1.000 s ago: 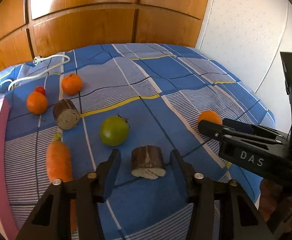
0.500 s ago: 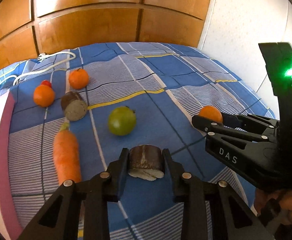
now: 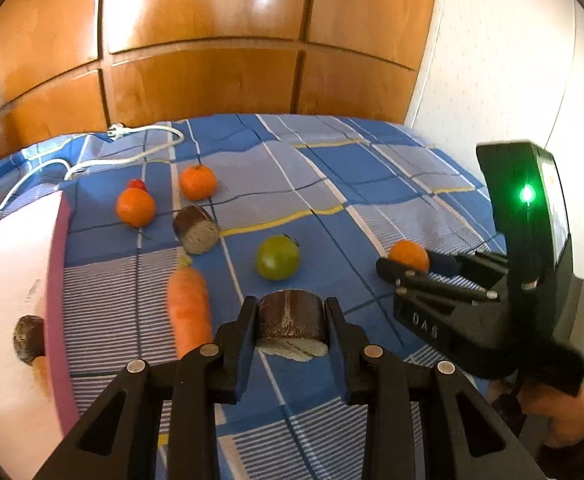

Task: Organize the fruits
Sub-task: 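Carry the orange and slice into the pink tray and open both tools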

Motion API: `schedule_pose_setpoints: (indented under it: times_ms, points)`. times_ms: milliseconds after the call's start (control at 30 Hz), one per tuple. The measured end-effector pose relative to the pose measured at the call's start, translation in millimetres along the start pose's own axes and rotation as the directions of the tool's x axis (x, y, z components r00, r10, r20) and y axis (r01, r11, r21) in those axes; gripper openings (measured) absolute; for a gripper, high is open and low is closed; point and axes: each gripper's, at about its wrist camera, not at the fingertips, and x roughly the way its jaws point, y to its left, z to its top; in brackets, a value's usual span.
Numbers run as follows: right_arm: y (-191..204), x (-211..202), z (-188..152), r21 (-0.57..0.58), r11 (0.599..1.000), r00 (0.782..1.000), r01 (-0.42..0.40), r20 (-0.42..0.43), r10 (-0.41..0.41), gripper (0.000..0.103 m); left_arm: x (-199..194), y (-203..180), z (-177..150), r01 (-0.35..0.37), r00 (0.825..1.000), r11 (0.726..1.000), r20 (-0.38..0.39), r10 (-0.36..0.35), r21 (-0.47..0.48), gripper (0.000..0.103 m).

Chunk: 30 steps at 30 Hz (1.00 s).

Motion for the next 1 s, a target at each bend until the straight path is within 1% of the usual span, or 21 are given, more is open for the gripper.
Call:
schedule_pose_setpoints:
  times_ms: [133, 333, 467, 567, 733, 767, 933, 1000]
  points:
    - [11.9, -9.0, -1.5, -0.027, 1.0, 1.0, -0.014, 0.015, 0.015, 0.032, -11.5, 7.5, 0.3, -0.016, 1.0, 1.0, 0.019, 0.016, -0.02, 0.033]
    - [34.9, -25.1, 1.7, -0.078, 0.996, 0.998, -0.043, 0.046, 0.047, 0.032, -32.0, 27.7, -1.9, -0.052, 0.997, 0.996, 0.05, 0.056, -0.077, 0.033]
    - [52.1, -35.3, 5.1, -0.117, 0.991, 0.995, -0.066, 0.067, 0.074, 0.032, -49.2, 47.4, -3.0, -0.083, 0.993, 0.988, 0.078, 0.094, -0.13, 0.033]
    - [69.9, -44.5, 8.1, -0.158, 0.984, 0.991, -0.088, 0.085, 0.102, 0.032, -63.1, 66.0, -4.5, -0.117, 0.986, 0.978, 0.096, 0.135, -0.172, 0.033]
    - [107.8, -61.6, 13.8, -0.24, 0.96, 0.979, -0.142, 0.108, 0.172, 0.032, -87.1, 103.3, -10.9, -0.192, 0.966, 0.949, 0.124, 0.228, -0.249, 0.033]
    - [115.4, -64.1, 14.5, -0.257, 0.954, 0.976, -0.154, 0.11, 0.187, 0.032, -93.1, 113.3, -13.4, -0.209, 0.959, 0.94, 0.13, 0.25, -0.268, 0.033]
    - [163.0, -75.3, 15.2, -0.358, 0.91, 0.959, -0.209, 0.106, 0.262, 0.032, -111.5, 148.0, -26.7, -0.278, 0.934, 0.903, 0.129, 0.334, -0.329, 0.033]
    - [181.3, -79.0, 14.6, -0.392, 0.891, 0.952, -0.231, 0.099, 0.29, 0.032, -116.4, 159.7, -32.9, -0.296, 0.926, 0.888, 0.122, 0.357, -0.352, 0.033]
